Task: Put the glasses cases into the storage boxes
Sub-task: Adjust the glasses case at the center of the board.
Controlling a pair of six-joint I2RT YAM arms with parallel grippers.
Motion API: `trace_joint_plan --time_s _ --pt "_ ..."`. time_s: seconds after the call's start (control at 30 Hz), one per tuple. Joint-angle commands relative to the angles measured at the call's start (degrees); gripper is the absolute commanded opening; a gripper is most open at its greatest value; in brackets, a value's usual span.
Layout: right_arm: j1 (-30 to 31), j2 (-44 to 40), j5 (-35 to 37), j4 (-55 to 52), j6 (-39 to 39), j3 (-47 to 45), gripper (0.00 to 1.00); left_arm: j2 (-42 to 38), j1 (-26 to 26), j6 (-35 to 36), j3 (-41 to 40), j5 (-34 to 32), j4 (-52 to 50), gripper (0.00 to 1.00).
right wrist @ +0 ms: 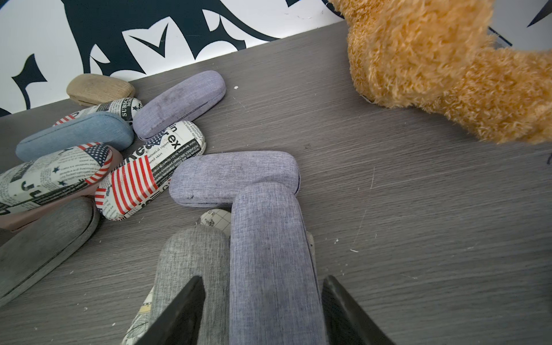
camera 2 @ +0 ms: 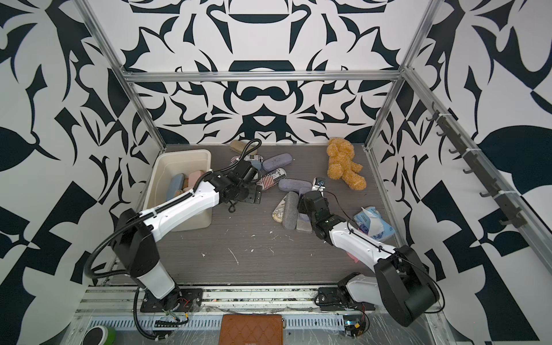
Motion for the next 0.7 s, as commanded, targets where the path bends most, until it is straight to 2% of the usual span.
trace_joint_plan --time_s 0.0,0.07,0.13,0.23,0.4,0.57,0.67 --pt "-0.1 -1.5 -0.3 0.3 -0.7 1.5 0.72 6.3 3.7 2.7 3.8 -4.1 -3.1 0.99" --pt "-0.1 -2.3 -0.5 0.4 -0.8 1.1 0.76 9.4 4.9 6.1 5.0 -3.7 -1.2 0.99" --pt "-0.1 -3.0 -0.4 0.8 -0.8 0.7 0.79 11.0 6.5 8.3 5.1 -0.3 1.3 0.99" --pt "-0.1 -3.5 -1.2 0.9 -0.8 0.6 0.79 12.5 8.5 12.2 4.6 4.7 4.9 0.99" --pt "-0.1 -4.0 -2.6 1.8 -0.8 0.2 0.79 15.5 9.5 17.5 7.2 7.9 4.2 0.99" --pt "-0.1 -5.0 -2.8 1.8 -1.1 -0.1 0.79 20.2 11.2 16.4 10.2 13.6 0.7 0.99" --pt "-0.1 -6.0 -2.3 1.8 -1.2 -0.5 0.79 18.7 10.4 15.1 6.5 14.5 2.7 0.99"
